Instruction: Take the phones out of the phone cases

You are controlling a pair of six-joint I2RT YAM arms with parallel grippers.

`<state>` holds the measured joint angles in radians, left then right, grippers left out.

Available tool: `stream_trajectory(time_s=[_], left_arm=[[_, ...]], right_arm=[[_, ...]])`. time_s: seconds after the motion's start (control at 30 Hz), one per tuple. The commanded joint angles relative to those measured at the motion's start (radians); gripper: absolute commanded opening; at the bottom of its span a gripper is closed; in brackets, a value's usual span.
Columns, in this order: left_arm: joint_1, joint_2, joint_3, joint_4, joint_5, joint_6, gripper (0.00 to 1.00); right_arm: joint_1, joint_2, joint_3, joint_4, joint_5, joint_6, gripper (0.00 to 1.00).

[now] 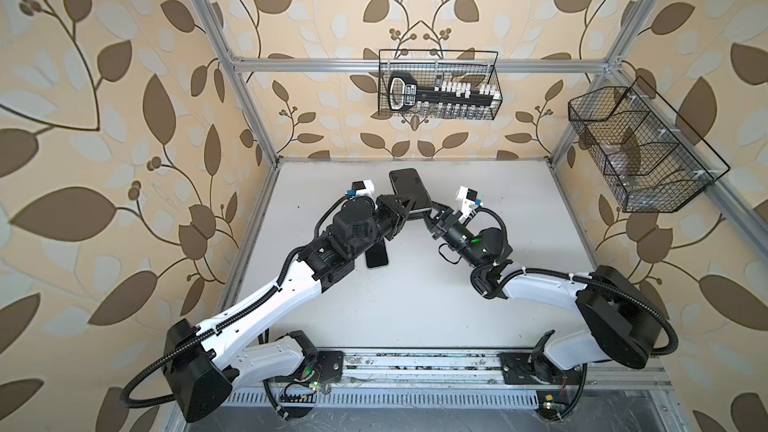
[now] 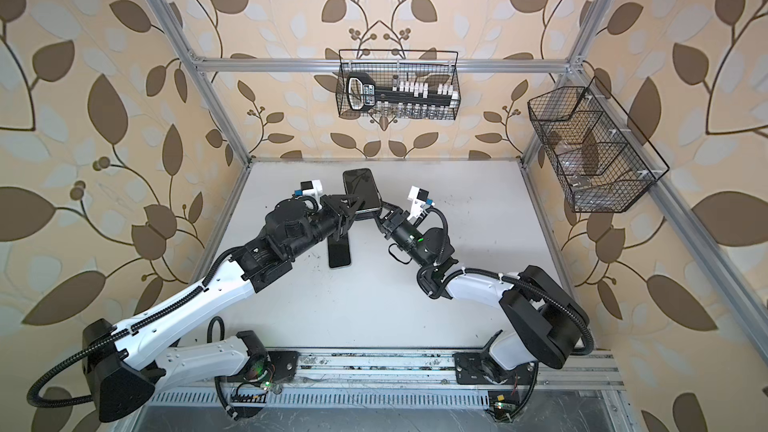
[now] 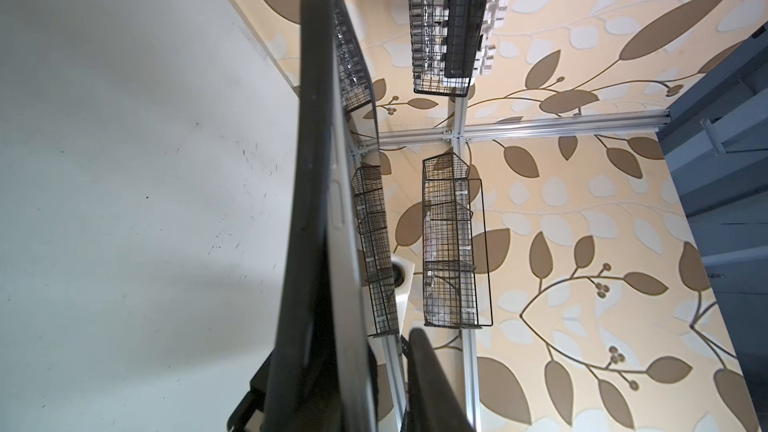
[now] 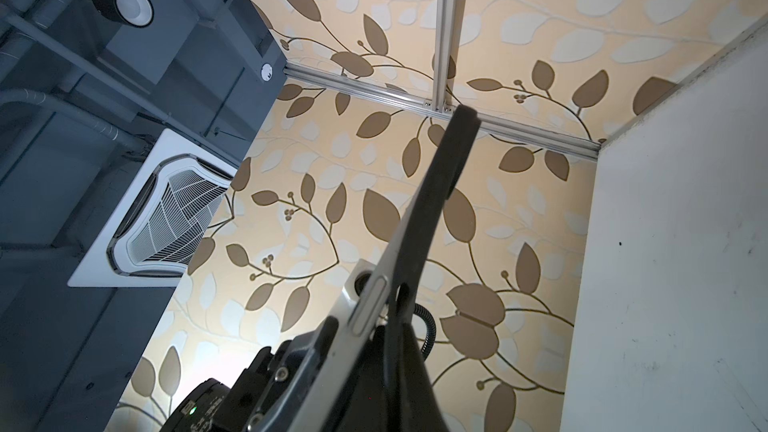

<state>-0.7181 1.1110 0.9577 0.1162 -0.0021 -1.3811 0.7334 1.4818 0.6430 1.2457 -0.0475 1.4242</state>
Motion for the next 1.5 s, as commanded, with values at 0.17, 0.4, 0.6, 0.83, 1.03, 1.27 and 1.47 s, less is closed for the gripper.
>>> stream_trajectory(time_s=[0.17, 0.4, 0.6, 0.83, 1.03, 1.27, 1.47], left_arm=[[0.025, 0.004, 0.001, 0.031, 0.003, 0.019, 0.0], [0.032, 0.0, 0.012, 0.052, 0.032, -0.002, 0.0], [0.035, 0.004, 0.067, 0.054, 0.082, -0.026, 0.0], [0.036, -0.028, 0.081, 0.067, 0.124, -0.081, 0.0], [0.036, -0.059, 0.104, 0.085, 0.142, -0.104, 0.0], [0.036, -0.092, 0.138, 0.083, 0.147, -0.099, 0.0], [0.036, -0.101, 0.125, 0.106, 0.159, -0.132, 0.0]], right_arm=[[0.024, 0.019, 0.003, 0.08, -0.007, 0.01, 0.0], [0.029, 0.028, 0.001, 0.051, -0.006, -0.019, 0.0], [0.029, 0.021, -0.005, -0.034, -0.005, -0.105, 0.0], [0.029, 0.021, -0.005, -0.113, 0.012, -0.217, 0.0], [0.028, 0.029, -0.004, -0.157, 0.021, -0.269, 0.0], [0.02, 0.056, -0.015, -0.175, 0.024, -0.282, 0.0], [-0.005, 0.103, -0.034, -0.11, 0.006, -0.238, 0.0]])
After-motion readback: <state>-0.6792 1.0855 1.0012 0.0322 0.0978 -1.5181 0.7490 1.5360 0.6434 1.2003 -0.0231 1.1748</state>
